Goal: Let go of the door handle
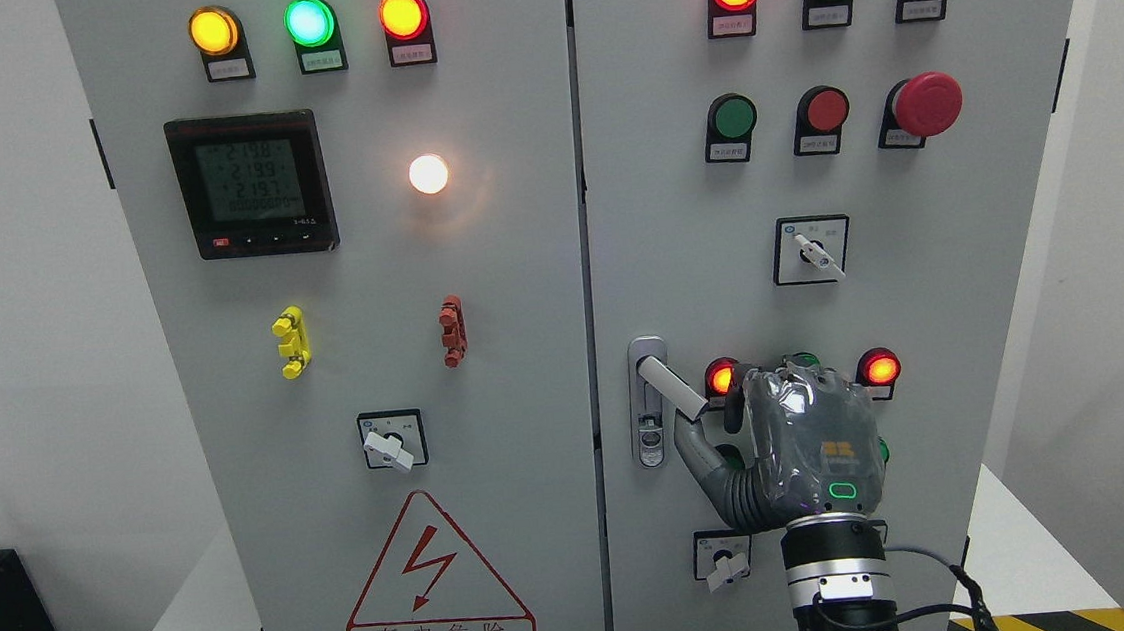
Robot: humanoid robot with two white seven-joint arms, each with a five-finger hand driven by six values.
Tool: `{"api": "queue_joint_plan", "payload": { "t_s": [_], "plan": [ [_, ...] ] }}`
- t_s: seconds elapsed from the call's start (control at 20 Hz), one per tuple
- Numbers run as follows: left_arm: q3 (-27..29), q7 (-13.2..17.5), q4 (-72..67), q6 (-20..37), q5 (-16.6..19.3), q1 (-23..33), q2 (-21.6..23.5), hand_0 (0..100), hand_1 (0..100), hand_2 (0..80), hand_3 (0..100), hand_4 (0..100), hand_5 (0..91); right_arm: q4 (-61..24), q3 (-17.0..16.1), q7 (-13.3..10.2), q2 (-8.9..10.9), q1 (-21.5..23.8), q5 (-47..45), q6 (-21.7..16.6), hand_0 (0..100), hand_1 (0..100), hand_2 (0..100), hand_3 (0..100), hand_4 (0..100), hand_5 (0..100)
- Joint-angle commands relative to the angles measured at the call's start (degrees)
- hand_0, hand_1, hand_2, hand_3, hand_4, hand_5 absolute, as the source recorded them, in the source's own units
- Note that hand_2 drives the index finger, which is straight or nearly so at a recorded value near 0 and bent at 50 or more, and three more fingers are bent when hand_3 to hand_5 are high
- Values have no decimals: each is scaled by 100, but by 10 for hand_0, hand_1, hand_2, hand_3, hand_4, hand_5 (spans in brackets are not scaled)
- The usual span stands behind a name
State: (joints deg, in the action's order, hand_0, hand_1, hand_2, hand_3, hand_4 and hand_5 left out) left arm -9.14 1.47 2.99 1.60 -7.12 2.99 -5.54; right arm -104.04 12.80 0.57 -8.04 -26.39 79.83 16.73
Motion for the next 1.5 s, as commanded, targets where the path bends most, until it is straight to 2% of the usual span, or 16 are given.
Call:
{"api": "queue_joint_plan", "payload": {
  "t_s": [0.0,1.45],
  "plan": [
    [0,3,0,-1,0,0,0,0,0,46,106,4,0,-37,-50,5,5,-32,-38,-12,454,419,756,951,718,654],
    [0,3,0,-1,0,0,0,0,0,45,104,4,0,-116,-85,13,13,-112,-126,-3,462,411,757,952,719,655]
  ]
}}
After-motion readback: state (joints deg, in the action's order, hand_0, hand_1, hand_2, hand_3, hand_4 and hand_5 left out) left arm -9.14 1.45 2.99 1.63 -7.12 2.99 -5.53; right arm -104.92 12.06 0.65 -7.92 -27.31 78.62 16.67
